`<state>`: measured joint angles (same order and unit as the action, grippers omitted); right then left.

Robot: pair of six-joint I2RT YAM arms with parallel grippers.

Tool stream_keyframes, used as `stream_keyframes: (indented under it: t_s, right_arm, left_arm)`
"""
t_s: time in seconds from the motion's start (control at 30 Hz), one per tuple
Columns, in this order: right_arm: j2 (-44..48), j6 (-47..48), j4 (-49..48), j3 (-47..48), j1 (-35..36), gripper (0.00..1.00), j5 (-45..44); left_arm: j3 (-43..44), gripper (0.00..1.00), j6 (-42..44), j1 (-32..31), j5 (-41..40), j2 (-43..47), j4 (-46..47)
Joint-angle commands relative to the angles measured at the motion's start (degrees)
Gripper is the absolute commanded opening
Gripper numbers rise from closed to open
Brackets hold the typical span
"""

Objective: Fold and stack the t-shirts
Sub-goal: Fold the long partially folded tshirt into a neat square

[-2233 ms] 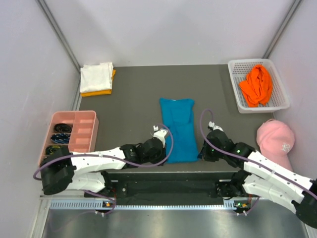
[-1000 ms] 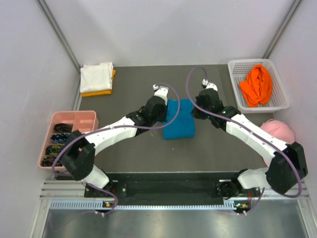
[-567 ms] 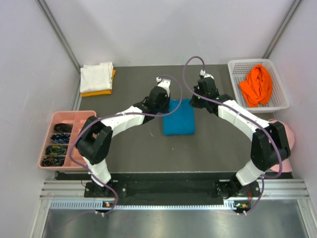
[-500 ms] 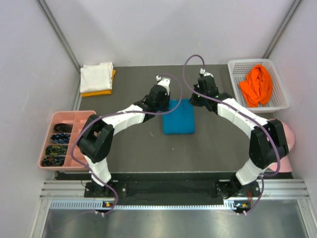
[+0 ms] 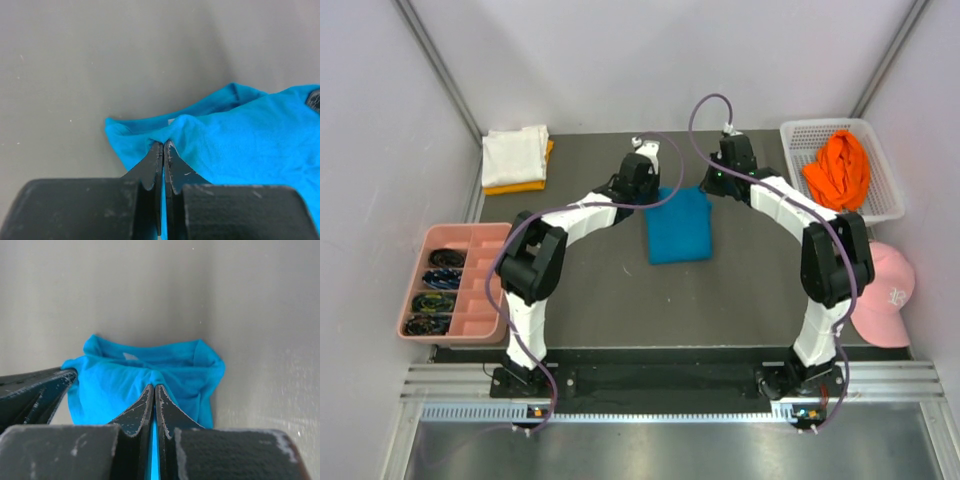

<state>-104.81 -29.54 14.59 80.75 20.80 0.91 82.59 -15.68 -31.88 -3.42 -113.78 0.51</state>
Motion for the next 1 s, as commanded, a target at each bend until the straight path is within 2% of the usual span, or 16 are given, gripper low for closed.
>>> stream_keyframes:
  t_s: [0.0, 0.03, 0.07, 0.13, 0.17, 0.2, 0.27, 0.33, 0.6, 0.77, 0.97]
  right_arm:
    - [-4.34, 0.71, -2.72, 4.94, -1.28, 0.00, 2.52]
    - [-6.26, 0.89, -2.72, 5.46, -1.29, 0.00, 2.61]
    - [-7.15, 0.97, -2.72, 6.34, -1.37, 0.00, 2.78]
    - [-9.25, 1.06, -3.25, 6.96, -1.81, 0.08, 2.79]
    - [-9.70, 1.15, -3.51, 6.96, -1.81, 0.23, 1.91]
    - [-9.97, 1.24, -3.60, 6.96, -1.90, 0.30, 1.21]
    - [-9.88, 1.41, -3.52, 6.61, -2.51, 0.41, -0.46]
    - [-9.18, 1.59, -3.69, 5.30, -3.39, 0.45, -0.73]
    - [-2.60, 3.61, -3.69, 1.78, -4.71, 0.48, -7.32]
    - [2.94, 3.87, -4.48, -2.69, -4.63, 0.49, -4.96]
    - [12.43, 3.61, -4.40, -9.90, -4.71, 0.51, 0.30]
  left_arm:
    - [3.02, 0.00, 0.83, 1.11, 2.45, -3.63, 3.18]
    - [3.11, 0.00, 0.74, 1.29, 2.45, -4.17, 3.53]
    - [3.28, 0.11, 0.74, 1.47, 2.37, -4.69, 3.70]
    - [3.63, 0.26, 1.00, 1.91, 1.67, -6.10, 3.88]
    - [3.72, 0.32, 1.18, 2.08, 1.05, -6.80, 3.62]
    - [3.81, 0.50, 1.79, 2.52, 0.26, -6.98, 3.62]
    - [3.98, 0.53, 2.41, 3.13, -2.02, -6.99, 2.92]
    - [3.29, 0.59, 3.02, 4.54, -3.78, -6.29, 2.56]
    - [-0.14, 0.67, 4.52, 9.03, -6.77, 1.00, 2.21]
    - [-3.22, 0.82, 4.26, 9.38, -7.66, 6.71, 2.47]
    - [-8.14, 0.86, -0.83, 9.29, -3.45, 12.25, 2.21]
